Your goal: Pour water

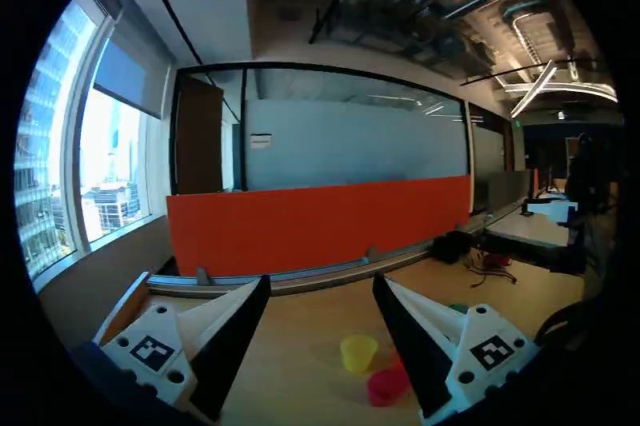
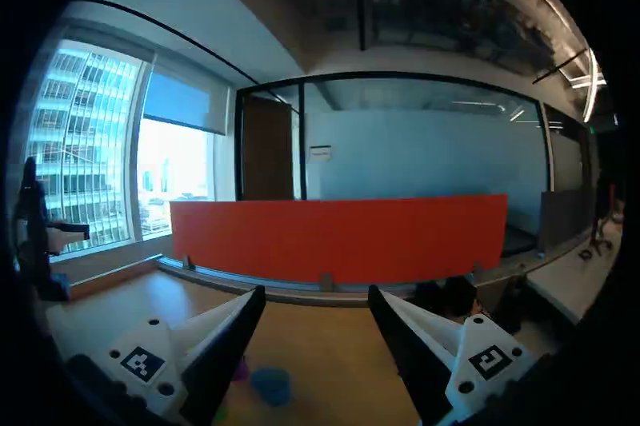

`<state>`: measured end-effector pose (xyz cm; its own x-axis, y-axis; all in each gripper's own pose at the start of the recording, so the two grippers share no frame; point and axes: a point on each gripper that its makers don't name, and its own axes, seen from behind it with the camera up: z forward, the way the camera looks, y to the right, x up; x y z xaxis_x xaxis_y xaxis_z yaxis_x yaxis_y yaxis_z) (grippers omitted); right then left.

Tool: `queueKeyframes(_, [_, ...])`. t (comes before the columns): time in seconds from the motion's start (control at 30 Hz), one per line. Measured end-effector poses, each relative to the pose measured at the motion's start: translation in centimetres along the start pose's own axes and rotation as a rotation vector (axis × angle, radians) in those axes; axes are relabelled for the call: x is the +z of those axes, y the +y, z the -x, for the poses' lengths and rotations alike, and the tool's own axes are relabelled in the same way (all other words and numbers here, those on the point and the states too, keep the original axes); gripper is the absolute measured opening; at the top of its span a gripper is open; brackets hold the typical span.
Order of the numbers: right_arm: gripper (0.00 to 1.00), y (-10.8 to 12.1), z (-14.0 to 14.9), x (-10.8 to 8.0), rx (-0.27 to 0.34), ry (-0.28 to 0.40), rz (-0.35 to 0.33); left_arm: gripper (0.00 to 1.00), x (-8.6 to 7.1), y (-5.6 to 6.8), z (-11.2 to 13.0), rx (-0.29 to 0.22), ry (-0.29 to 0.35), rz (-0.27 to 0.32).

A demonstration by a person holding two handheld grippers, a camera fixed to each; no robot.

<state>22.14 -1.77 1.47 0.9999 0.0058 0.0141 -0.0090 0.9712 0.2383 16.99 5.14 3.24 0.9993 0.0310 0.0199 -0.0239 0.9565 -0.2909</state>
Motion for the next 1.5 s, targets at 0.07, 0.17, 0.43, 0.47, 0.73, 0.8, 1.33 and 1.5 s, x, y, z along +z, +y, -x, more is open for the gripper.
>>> queueKeyframes(0.07, [0.99, -0.9, -0.4, -0.1, -0.003, 0.005, -0.05, 0.94, 0.3, 1.3, 0.0, -0.003, -0.001, 0.05])
queueKeyframes(0.17, [0.99, -2.4, -1.0, -0.3, -0.001, 0.013, -0.126, 0.94, 0.5, 2.9, -0.2, -0.007, -0.005, 0.11])
queueKeyframes(0.43, [0.99, -4.1, -1.6, -0.7, 0.0, 0.015, -0.247, 0.95, 0.5, 6.7, -1.0, -0.019, 0.017, 0.259])
queueKeyframes(0.47, [0.99, -4.1, -1.6, -0.6, 0.002, 0.013, -0.251, 0.94, 0.5, 7.1, -0.9, -0.018, 0.017, 0.274])
queueKeyframes(0.73, [0.99, -4.6, -1.1, -0.3, -0.039, -0.014, -0.283, 0.94, 0.4, 9.5, -0.4, -0.015, -0.005, 0.363])
queueKeyframes(0.8, [0.99, -4.9, -0.9, -0.2, -0.047, -0.025, -0.296, 0.94, 0.3, 9.9, 0.0, -0.012, -0.017, 0.382])
queueKeyframes(1.33, [0.99, -6.0, 1.2, 0.6, -0.093, -0.1, -0.341, 0.94, -1.1, 14.8, 7.2, 0.076, -0.186, 0.588])
queueKeyframes(1.5, [0.99, -6.3, 2.0, 0.9, -0.104, -0.131, -0.356, 0.95, -1.2, 16.0, 9.2, 0.097, -0.219, 0.622])
